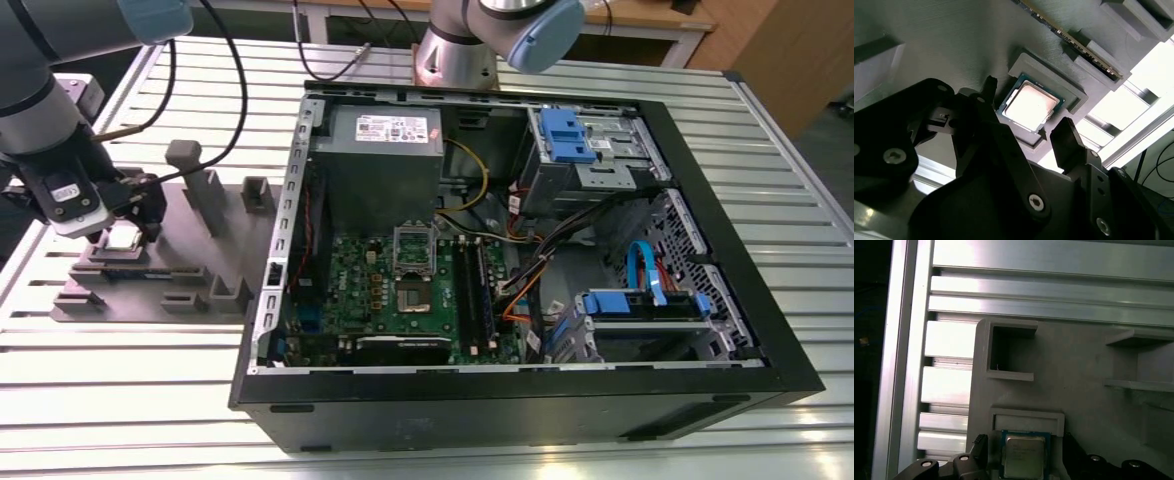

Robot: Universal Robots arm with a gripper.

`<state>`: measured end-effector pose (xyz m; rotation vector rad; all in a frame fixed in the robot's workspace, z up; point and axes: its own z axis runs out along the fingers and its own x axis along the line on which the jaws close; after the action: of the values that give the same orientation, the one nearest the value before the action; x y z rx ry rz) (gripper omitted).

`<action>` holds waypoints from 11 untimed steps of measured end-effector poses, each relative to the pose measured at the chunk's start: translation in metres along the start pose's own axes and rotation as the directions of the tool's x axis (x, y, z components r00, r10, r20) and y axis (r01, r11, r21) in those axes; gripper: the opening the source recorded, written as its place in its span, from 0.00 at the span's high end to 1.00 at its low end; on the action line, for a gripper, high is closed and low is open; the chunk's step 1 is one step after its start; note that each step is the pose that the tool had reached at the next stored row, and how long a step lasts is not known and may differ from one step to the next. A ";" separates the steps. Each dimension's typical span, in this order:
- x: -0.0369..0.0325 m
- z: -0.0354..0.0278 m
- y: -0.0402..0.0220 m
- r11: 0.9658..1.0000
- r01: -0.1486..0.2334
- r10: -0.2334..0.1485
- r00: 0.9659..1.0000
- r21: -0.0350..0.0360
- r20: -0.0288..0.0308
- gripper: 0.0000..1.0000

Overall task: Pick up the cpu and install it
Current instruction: 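Pick up the cpu and move it towards the insertion slot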

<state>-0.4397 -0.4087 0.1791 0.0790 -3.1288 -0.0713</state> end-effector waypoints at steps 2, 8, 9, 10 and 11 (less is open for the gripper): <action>0.0000 0.0000 0.0000 1.000 0.000 0.000 1.000 0.000 0.000 0.30; 0.0001 0.0001 0.0000 1.000 0.000 0.000 1.000 0.000 0.000 0.30; 0.0001 0.0001 0.0000 1.000 0.000 0.000 1.000 0.000 0.000 0.32; 0.0001 0.0001 0.0000 1.000 0.000 0.000 1.000 0.000 0.000 0.32; 0.0002 0.0002 0.0000 1.000 0.000 0.000 1.000 0.000 0.000 0.39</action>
<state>-0.4398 -0.4088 0.1790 0.0790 -3.1287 -0.0713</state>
